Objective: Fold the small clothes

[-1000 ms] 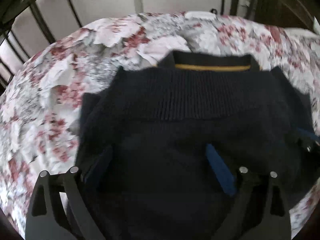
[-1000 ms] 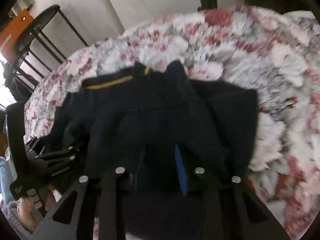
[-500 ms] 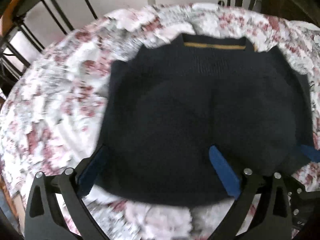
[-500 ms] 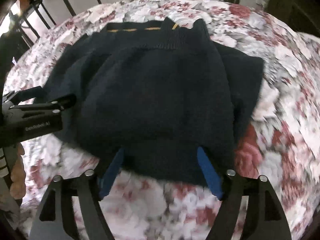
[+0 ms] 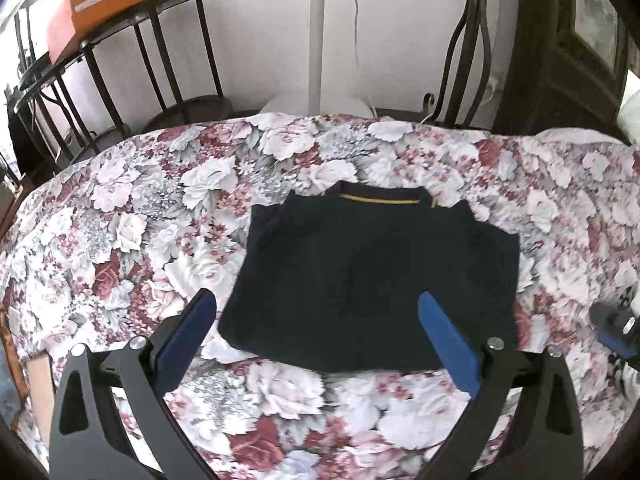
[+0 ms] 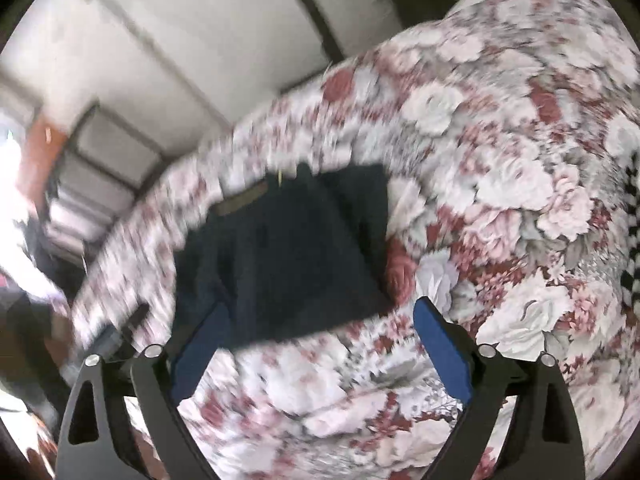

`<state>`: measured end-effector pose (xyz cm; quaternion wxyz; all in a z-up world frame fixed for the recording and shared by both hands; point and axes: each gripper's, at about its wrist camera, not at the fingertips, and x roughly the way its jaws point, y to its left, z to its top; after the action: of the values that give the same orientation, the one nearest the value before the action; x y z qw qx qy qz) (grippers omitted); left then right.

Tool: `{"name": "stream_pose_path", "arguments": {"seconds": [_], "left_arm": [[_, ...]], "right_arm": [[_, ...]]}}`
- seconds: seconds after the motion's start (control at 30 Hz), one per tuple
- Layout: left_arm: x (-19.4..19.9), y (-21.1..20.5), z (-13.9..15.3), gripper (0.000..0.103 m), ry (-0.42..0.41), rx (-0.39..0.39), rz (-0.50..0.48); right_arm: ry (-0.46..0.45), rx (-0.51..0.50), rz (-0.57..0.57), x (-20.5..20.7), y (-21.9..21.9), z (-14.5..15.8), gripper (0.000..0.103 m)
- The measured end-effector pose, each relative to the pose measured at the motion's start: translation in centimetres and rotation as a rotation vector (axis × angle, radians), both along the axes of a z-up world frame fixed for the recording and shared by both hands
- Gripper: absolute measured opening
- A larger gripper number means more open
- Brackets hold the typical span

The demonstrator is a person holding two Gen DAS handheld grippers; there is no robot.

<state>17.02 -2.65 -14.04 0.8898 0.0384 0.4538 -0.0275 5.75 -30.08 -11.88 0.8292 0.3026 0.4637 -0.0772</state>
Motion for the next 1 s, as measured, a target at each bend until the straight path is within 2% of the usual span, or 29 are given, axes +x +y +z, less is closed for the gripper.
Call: {"name": "stream_pose_path", "arguments": {"seconds": [0.1, 0.23, 0.37, 0.43, 0.5, 0.53, 0.63, 0.7, 0.73, 0.77, 0.8, 0.83, 0.9, 0.97, 1.0], "left_arm": [[0.3, -0.4, -0.7, 0.099, 0.007, 0.012, 0.023], [2.0, 0.0, -3.2, 0.099, 0.083, 0.007, 0.065], [4.7, 1.5, -6.0, 0.099, 0.152, 0.011, 0.128], [6.2, 2.9, -7.9, 0.099, 0.227, -0.037, 0.176], [7.7, 4.0, -9.8, 0.098, 0.301, -0.097, 0.212], [8.1, 4.3, -10.3, 0.098, 0.31, -0.105, 0.22], [9.5, 4.7, -11.5, 0.098, 0.323, -0.041, 0.244], [10.3, 4.7, -12.1, 0.098, 0.335, -0.026, 0.247], [10.6, 4.6, -12.4, 0.098, 0.343, -0.022, 0.247], [10.8, 4.5, -12.7, 0.098, 0.351, -0.012, 0.246], [11.0, 4.1, -13.4, 0.098, 0.368, 0.028, 0.241], [11.1, 3.7, -14.1, 0.098, 0.389, 0.068, 0.231], [10.8, 3.1, -15.2, 0.099, 0.415, 0.112, 0.217], [10.3, 2.9, -14.0, 0.098, 0.378, 0.082, 0.223], [10.1, 2.5, -13.0, 0.098, 0.349, 0.032, 0.197]], "right_arm": [[-0.031, 0.053, -0.096, 0.8, -0.6, -0.4, 0.095], [-0.058, 0.142, -0.18, 1.9, -0.7, -3.2, 0.095], [-0.107, 0.19, -0.072, 5.1, 1.1, -4.6, 0.095], [-0.155, 0.263, 0.029, 7.2, 2.2, -5.2, 0.092], [-0.173, 0.377, 0.08, 9.3, 2.8, -6.6, 0.088], [-0.18, 0.427, 0.083, 10.2, 2.8, -7.5, 0.088], [-0.165, 0.536, 0.037, 12.1, 2.0, -9.9, 0.087], [-0.149, 0.622, 0.01, 13.5, 1.1, -11.8, 0.087], [-0.122, 0.62, -0.004, 13.9, 0.9, -12.5, 0.087], [-0.044, 0.58, -0.04, 14.5, 0.4, -13.8, 0.087], [0.023, 0.538, -0.069, 14.6, 0.1, -14.9, 0.084], [0.046, 0.54, -0.084, 14.7, -0.3, -16.0, 0.081], [0.045, 0.562, -0.119, 14.5, -0.5, -16.1, 0.079], [0.008, 0.527, -0.08, 14.7, 0.5, -14.1, 0.08], [-0.042, 0.524, -0.011, 15.2, 1.7, -12.6, 0.08]]}}
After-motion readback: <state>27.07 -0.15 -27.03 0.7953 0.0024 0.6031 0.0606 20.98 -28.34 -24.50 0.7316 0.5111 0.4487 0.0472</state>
